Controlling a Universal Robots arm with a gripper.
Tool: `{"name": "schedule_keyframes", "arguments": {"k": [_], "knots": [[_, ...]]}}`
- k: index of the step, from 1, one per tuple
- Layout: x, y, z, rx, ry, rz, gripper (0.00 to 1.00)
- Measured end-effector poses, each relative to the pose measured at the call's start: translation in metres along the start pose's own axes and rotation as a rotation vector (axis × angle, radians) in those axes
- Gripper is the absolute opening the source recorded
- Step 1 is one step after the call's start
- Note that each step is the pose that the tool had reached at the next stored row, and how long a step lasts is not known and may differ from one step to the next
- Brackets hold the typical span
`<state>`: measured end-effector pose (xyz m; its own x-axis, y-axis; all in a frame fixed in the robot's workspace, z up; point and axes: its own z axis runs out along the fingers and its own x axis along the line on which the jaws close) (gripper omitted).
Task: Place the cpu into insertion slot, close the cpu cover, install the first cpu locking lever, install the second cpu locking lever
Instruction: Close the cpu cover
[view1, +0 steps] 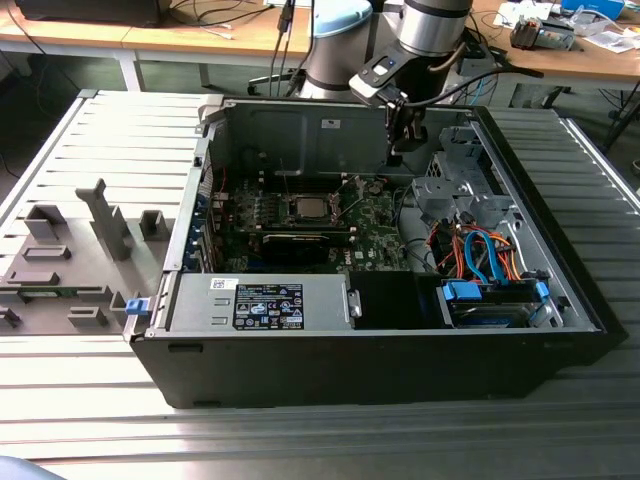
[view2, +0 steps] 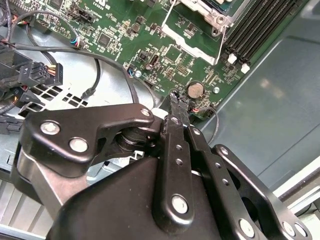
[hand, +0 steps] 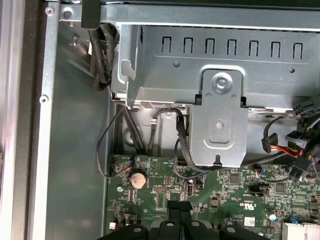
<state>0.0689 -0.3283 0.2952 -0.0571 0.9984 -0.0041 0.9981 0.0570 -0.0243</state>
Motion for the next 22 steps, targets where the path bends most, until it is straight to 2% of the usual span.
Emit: {"name": "schedule_keyframes", "arguments": {"k": [22], "knots": [[-0.0003, 0.0064, 0.0069, 0.0000, -0.0001, 0.000, 0.11]]}}
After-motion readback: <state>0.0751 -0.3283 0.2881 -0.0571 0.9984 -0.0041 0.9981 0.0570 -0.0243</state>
